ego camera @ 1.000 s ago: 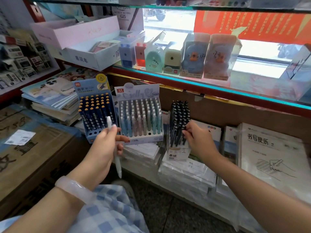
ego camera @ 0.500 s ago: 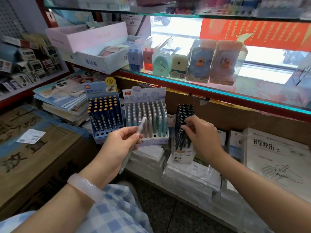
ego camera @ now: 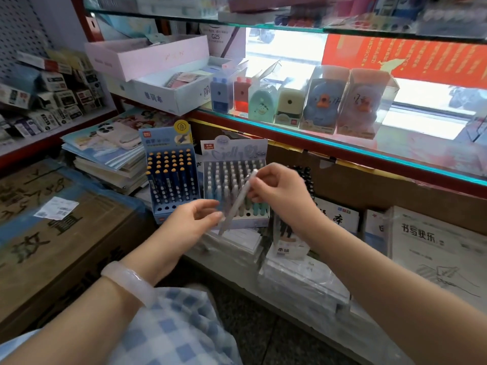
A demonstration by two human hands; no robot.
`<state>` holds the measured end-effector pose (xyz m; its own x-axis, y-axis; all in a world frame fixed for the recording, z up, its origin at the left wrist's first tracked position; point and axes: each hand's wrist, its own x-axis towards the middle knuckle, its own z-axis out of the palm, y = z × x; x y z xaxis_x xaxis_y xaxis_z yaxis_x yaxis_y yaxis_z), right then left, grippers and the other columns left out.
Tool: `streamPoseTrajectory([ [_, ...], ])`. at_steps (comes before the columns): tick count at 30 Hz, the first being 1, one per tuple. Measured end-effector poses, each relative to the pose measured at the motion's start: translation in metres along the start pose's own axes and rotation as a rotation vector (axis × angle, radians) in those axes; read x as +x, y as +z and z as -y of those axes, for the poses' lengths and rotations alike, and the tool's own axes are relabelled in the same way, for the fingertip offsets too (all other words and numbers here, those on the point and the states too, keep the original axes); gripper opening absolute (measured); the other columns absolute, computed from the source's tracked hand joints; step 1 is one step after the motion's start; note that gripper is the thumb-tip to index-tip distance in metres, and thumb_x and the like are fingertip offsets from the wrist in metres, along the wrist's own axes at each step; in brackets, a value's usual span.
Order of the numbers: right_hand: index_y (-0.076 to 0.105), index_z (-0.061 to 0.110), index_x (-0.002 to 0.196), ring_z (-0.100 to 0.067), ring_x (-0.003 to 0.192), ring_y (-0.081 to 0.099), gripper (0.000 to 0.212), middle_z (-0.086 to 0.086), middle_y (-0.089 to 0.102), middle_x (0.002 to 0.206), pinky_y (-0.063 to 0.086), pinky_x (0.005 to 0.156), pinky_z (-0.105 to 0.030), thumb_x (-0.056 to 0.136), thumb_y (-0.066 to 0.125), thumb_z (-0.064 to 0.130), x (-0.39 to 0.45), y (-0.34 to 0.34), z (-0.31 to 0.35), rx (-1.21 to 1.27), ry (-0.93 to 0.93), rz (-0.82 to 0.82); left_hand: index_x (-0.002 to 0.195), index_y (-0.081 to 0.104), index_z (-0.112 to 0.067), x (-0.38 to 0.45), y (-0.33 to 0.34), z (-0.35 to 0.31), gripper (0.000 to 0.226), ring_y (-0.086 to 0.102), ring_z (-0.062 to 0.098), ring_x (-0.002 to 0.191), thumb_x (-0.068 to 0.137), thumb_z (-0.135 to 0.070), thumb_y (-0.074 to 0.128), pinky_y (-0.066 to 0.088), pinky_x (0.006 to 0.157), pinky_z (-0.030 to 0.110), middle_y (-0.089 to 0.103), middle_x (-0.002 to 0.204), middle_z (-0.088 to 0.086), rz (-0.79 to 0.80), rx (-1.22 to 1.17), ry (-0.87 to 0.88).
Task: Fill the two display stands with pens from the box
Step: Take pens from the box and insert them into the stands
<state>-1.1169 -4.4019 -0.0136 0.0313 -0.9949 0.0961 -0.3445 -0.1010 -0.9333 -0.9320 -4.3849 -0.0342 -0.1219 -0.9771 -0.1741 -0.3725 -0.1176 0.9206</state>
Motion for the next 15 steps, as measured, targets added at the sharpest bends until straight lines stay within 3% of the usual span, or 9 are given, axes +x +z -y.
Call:
streamPoseTrajectory([
  [5,0.051,0.014,0.112,-0.010,0.080,0.064,0.022,0.003,0.064,0.089,0.056,0.072,-0.022,0.092,0.058,0.018,0.019,-0.011,-0.024,-0.335,-0.123,-0.178,0.126,0.053,-0.015,0.012,-0.039,0.010,0.033,0.050,0.014,0.112,0.093,-0.015,0.053,0.038,0.099,0.030,0.056,0.119,0.001,-0.155,0.177,0.023],
  [10,0.050,0.012,0.118,-0.021,0.078,0.065,0.022,-0.006,0.067,0.089,0.056,0.074,-0.038,0.096,0.051,0.017,0.033,0.003,-0.044,-0.506,-0.147,-0.135,0.128,0.051,-0.014,0.016,-0.056,0.022,0.034,0.048,0.012,0.110,0.094,-0.012,0.050,0.036,0.095,0.027,0.055,0.119,0.002,-0.178,0.171,-0.042],
  [15,0.047,0.011,0.110,-0.019,0.068,0.061,0.013,-0.004,0.064,0.084,0.053,0.064,-0.034,0.099,0.044,0.018,0.045,0.015,-0.055,-0.630,-0.204,-0.087,0.131,0.049,-0.015,0.013,-0.068,0.029,0.036,0.048,0.013,0.112,0.094,-0.012,0.050,0.034,0.093,0.025,0.054,0.122,0.002,-0.176,0.179,-0.061],
])
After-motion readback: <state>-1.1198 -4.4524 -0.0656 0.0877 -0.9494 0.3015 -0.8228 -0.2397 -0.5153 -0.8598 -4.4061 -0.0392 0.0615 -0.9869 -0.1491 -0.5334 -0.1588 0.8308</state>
